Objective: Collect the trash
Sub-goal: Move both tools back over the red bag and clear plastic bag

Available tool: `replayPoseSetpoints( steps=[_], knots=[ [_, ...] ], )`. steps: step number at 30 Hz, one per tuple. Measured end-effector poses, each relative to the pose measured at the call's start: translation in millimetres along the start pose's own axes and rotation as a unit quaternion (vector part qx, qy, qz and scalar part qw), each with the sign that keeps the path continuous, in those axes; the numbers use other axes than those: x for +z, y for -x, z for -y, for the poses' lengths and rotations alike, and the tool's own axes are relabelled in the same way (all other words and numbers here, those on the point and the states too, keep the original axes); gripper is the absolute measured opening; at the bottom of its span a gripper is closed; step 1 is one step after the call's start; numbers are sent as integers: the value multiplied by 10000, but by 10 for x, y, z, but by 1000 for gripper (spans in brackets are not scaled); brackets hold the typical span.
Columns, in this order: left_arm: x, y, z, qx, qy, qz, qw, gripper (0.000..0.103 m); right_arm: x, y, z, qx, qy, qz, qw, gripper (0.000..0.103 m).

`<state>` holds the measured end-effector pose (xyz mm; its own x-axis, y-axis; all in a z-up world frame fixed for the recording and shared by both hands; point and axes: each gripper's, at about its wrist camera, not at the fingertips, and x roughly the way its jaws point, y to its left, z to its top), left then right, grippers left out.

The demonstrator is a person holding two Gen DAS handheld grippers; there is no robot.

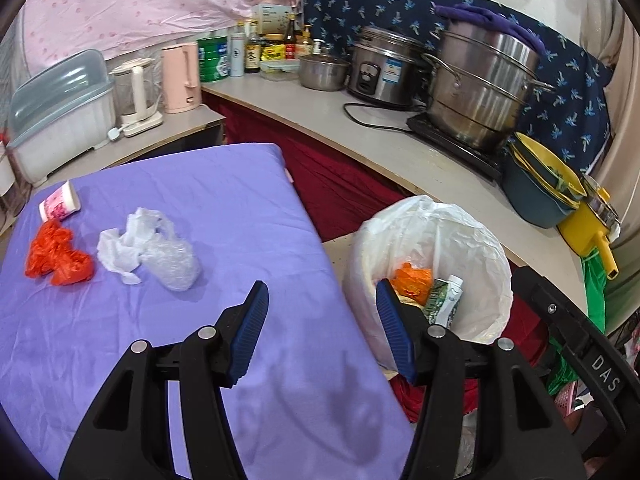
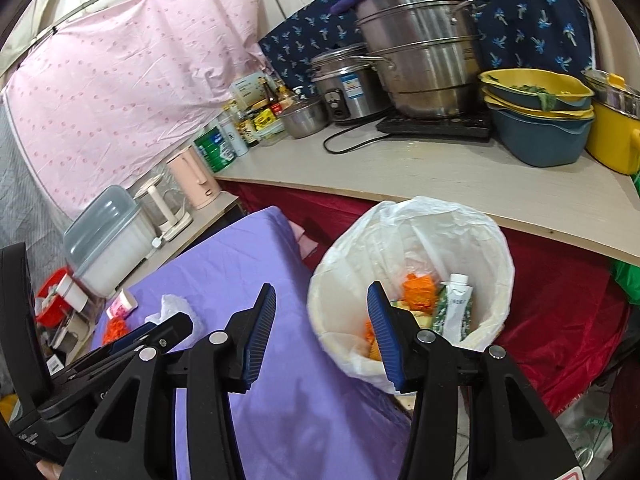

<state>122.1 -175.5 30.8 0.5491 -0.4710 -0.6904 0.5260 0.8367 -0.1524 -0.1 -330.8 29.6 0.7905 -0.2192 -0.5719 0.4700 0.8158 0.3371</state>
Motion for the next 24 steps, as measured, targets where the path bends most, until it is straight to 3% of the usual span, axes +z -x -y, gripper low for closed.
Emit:
replayPoseSetpoints(
  steps=[20, 24],
  knots=[
    [-182, 293, -1438, 870, 827, 15, 9928, 53, -355, -399, -1211, 562, 704, -529, 9945, 47],
    [-207, 290, -1755, 1048, 1036, -32, 9891, 59, -449, -569, -1417, 633, 806, -676, 9924, 51]
  ],
)
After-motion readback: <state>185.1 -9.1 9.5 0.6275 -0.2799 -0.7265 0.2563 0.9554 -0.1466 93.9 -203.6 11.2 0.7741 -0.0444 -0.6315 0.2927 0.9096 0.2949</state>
